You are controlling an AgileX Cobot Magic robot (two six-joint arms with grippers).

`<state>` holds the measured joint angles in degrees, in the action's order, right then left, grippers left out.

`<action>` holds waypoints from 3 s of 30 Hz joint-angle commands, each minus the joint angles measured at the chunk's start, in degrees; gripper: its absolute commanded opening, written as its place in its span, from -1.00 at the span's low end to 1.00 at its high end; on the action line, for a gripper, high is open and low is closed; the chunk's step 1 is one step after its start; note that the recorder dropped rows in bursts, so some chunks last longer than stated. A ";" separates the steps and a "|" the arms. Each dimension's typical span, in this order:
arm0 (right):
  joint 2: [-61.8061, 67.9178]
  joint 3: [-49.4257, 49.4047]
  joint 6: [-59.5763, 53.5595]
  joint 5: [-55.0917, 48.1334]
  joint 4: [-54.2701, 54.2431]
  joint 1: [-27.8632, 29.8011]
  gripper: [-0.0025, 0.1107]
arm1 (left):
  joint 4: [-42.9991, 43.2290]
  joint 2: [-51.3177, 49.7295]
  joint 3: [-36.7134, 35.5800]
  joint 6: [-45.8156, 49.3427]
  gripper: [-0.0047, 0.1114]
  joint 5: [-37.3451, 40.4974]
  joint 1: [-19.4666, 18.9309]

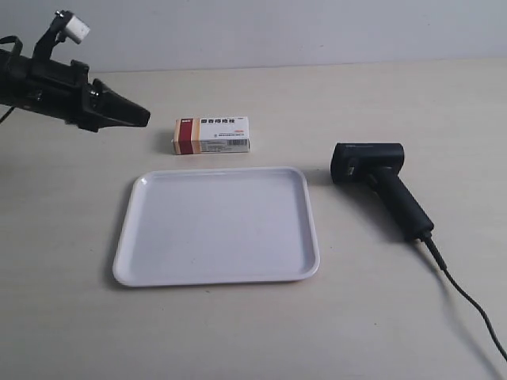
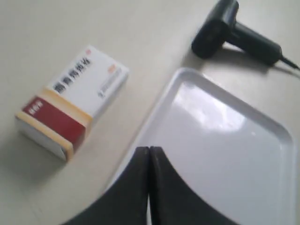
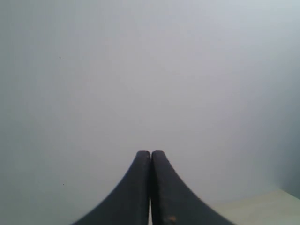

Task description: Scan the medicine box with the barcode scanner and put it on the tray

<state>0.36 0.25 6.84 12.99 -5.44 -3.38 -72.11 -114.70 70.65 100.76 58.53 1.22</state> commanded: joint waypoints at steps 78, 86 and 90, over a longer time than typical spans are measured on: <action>108.36 46.66 -3.28 -11.79 10.55 -17.83 0.50 | 6.80 9.31 -8.02 19.51 -0.91 -4.46 12.58; 110.47 47.71 -9.32 -12.09 10.55 -17.83 -0.49 | 6.89 6.42 -8.02 19.51 -0.91 -4.26 12.58; 102.14 47.71 -13.93 -20.65 10.55 -17.97 -0.96 | 6.89 5.85 -8.02 19.51 -0.91 -3.88 12.58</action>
<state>107.47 47.62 -4.67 -5.00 4.76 -21.38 -64.63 -108.86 62.73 120.11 53.58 13.70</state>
